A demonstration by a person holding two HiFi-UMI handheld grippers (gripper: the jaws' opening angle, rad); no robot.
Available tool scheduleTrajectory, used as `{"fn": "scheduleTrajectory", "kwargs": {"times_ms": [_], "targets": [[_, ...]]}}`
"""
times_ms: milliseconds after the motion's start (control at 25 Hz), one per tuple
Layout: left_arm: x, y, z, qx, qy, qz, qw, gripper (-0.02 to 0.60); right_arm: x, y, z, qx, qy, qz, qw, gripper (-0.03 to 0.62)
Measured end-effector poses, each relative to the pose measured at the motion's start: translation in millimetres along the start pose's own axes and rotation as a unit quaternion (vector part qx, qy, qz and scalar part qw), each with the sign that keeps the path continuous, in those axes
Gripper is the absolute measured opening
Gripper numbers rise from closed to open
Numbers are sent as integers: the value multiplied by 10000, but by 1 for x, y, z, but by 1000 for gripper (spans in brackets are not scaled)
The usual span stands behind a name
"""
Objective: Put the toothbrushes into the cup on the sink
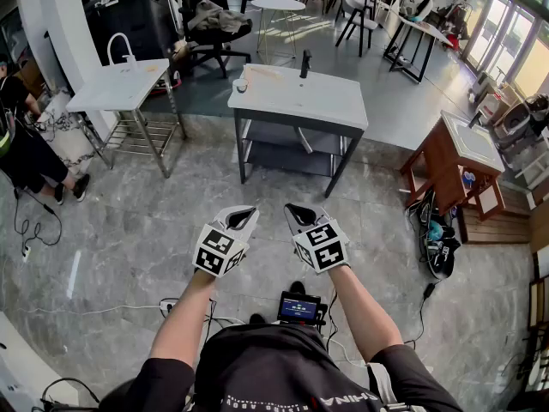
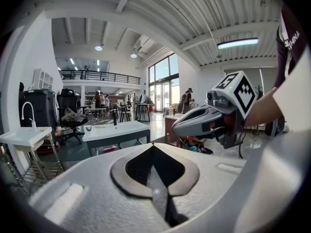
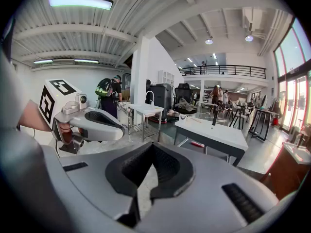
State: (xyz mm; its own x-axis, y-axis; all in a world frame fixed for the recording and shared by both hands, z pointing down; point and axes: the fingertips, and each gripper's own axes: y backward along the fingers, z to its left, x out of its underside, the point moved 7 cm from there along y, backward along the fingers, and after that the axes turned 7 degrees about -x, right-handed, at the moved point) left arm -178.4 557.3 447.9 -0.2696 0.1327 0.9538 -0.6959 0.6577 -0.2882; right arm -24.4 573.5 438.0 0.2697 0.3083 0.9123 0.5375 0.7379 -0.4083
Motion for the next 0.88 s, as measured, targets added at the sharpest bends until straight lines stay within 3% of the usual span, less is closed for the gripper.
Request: {"fn": "scheduleTrajectory", "kwargs": {"times_ms": [480, 640, 880], "targets": [[-3, -9, -2, -117, -17, -242, 9996, 5, 2, 2, -5, -21, 159, 10, 9999, 9], [-9, -13, -2, 28, 91, -365, 9993, 5, 1, 2, -10, -66, 243, -10, 9997, 9], [-13, -21, -11, 127, -233, -211, 9994, 5, -1, 0, -19, -223, 262, -11, 9994, 9]]}}
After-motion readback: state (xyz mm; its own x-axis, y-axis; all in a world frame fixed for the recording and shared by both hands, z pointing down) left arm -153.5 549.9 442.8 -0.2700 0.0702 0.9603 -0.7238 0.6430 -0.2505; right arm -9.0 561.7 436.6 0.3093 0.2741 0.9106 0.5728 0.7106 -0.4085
